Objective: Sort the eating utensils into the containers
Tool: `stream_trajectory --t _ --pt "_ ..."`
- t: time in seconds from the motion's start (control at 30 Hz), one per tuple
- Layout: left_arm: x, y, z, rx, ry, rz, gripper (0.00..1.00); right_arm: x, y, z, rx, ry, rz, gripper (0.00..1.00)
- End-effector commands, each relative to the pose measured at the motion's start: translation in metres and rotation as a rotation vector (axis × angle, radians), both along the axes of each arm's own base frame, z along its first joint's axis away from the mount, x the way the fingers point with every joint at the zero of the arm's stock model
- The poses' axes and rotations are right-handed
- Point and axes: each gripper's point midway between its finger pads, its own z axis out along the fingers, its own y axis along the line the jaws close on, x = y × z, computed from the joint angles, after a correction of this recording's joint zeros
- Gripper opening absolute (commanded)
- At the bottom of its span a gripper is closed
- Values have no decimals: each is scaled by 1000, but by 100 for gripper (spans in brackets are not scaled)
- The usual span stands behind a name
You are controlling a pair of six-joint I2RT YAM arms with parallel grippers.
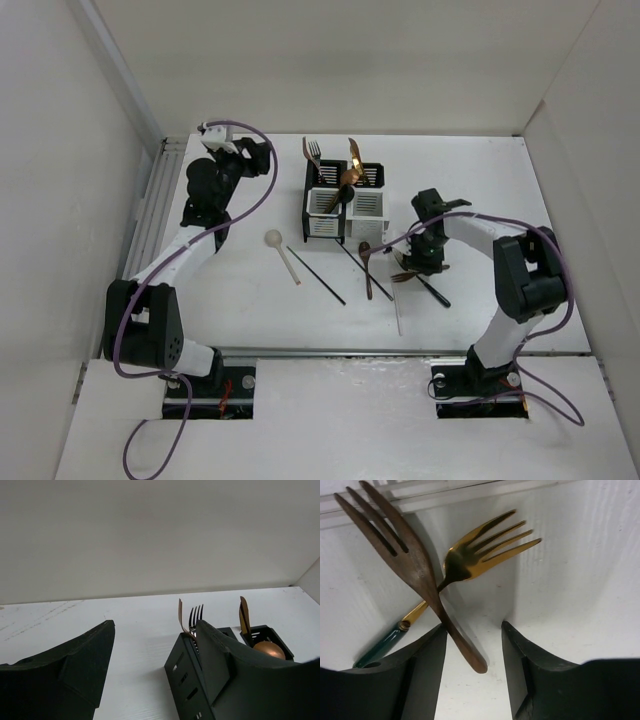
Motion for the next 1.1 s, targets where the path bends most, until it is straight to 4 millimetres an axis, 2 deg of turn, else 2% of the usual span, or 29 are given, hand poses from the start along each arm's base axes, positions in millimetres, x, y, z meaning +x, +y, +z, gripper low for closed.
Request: stream_trajectory --t 0.0,0.07,0.13,0.17,0.27,0.3,0.33,0.5,0.63,0.73,0.77,0.83,0.87,0.93,0.97,1.03,1.07 --pt "-5 11 25 2 -77 41 63 15 14 -7 19 -15 15 52" --pt "-7 13 24 0 -75 55 63 10 18 -11 13 4 31 50" --pt "-8 16 25 7 -77 68 63 8 24 -11 23 8 46 43" --pt "-8 18 21 7 -67 77 63 1 21 -16 16 28 45 40" --pt "-7 18 21 16 -70 79 63 -12 19 -23 19 53 46 23" --pt "-7 18 21 16 -70 79 63 -9 22 -19 37 34 48 8" --pt "-7 18 21 16 -70 79 63 -14 20 -22 33 46 47 0" --pt "-8 18 16 18 -61 79 63 -10 19 -13 44 22 15 0" --pt "-8 18 16 18 -61 79 63 4 25 14 91 -56 2 0" --pt "-8 18 12 20 -52 79 63 11 35 44 162 -137 14 0" --pt "-8 18 12 20 -52 79 63 16 39 63 193 -190 12 0" --pt "-8 18 9 21 -43 78 63 18 46 85 246 -233 7 0" --pt "-8 18 9 21 -43 78 63 26 52 106 280 -283 8 0" --pt "-10 21 11 20 -42 90 63 30 64 146 372 -362 8 0" --pt "-9 23 8 20 -31 104 63 40 72 185 439 -456 5 0" --pt "-8 28 6 18 -21 133 63 47 86 229 546 -548 18 0" --pt "-7 30 3 20 -9 142 63 49 101 263 651 -597 47 0"
